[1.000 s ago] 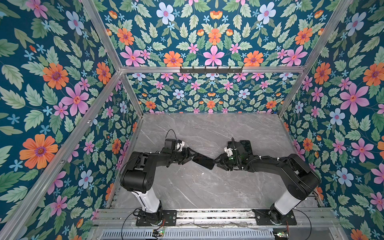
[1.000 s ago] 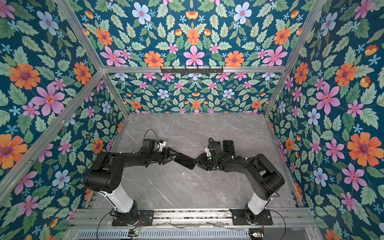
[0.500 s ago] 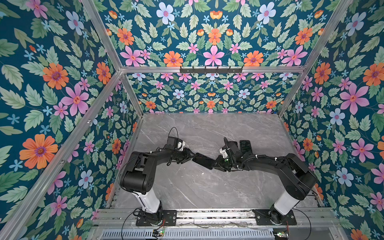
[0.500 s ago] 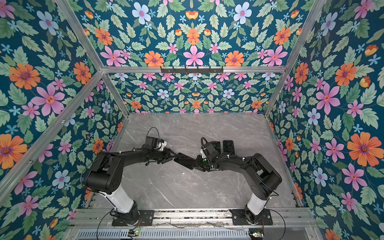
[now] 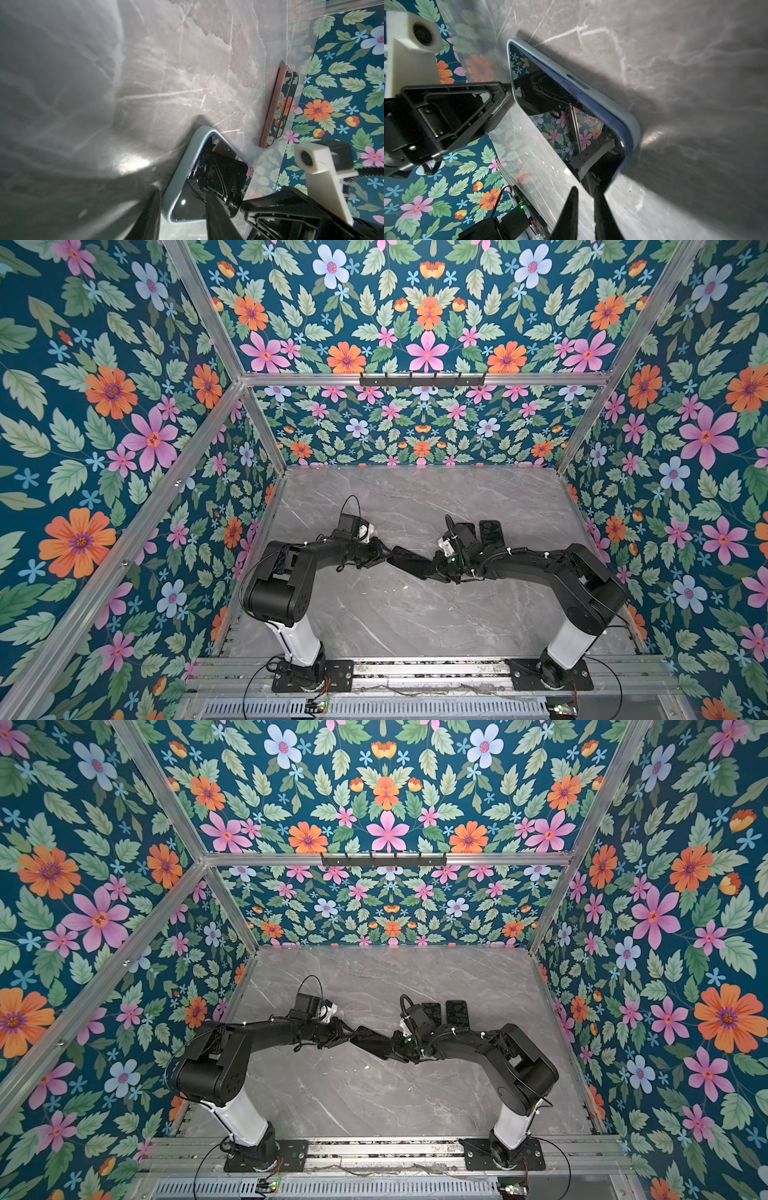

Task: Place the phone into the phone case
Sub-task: 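Press the phone down into the case with both grippers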

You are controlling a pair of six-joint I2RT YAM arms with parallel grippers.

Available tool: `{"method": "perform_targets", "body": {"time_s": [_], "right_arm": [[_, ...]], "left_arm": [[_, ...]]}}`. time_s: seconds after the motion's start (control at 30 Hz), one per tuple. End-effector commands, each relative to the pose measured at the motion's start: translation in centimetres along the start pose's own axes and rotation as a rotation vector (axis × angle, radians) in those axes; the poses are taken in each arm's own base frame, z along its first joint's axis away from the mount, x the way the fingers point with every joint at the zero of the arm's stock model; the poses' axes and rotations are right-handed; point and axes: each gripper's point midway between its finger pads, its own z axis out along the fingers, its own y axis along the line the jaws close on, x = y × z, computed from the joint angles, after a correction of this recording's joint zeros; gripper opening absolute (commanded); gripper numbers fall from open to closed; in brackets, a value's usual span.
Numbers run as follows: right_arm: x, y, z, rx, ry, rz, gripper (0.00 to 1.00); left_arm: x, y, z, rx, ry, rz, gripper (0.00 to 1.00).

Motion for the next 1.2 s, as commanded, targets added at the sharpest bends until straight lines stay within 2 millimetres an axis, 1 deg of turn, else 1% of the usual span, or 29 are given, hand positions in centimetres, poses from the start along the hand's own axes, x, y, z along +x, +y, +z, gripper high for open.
{"method": "perform_targets", "body": {"time_s": [0.0,0.1,0.17,0.23,0.27,0.43,0.7,1.17], "right_arm": [[-0.2,0.3,-0.2,0.001,-0.008,-0.024,0.16],[-0.3,-0.2,-1.1,0.046,-0.036,-0.04,0.16],[-0.3,-0.9,-1.6,0.084,-0.056,-0.051,0.18],[-0.1,-1.8,-1.6,0.113,-0.061,-0.047,0.19],[-0.1,-1.8,-1.6,0.116,-0.06,-0.048,0.2],[0.2,-1.4,-1.2,0.099,-0.044,-0.051,0.22],[0.4,-0.8,-0.4,0.081,-0.022,-0.055,0.22],[0.6,0.1,0.1,0.077,-0.008,-0.083,0.14]], "left_arm": [[0.4,0.1,0.0,-0.007,0.01,-0.006,0.38],[0.4,0.0,-0.2,-0.005,0.008,-0.002,0.39],[0.3,-0.6,-0.4,0.011,0.01,0.009,0.39],[0.1,-0.7,-0.7,0.005,0.003,0.018,0.4],[0.0,-0.8,-0.7,0.002,0.003,0.024,0.41],[0.0,-0.6,-0.3,0.006,0.016,0.022,0.4],[0.4,-0.7,-0.1,0.008,0.026,0.023,0.4],[0.7,-1.0,0.1,0.02,0.037,0.026,0.38]]}}
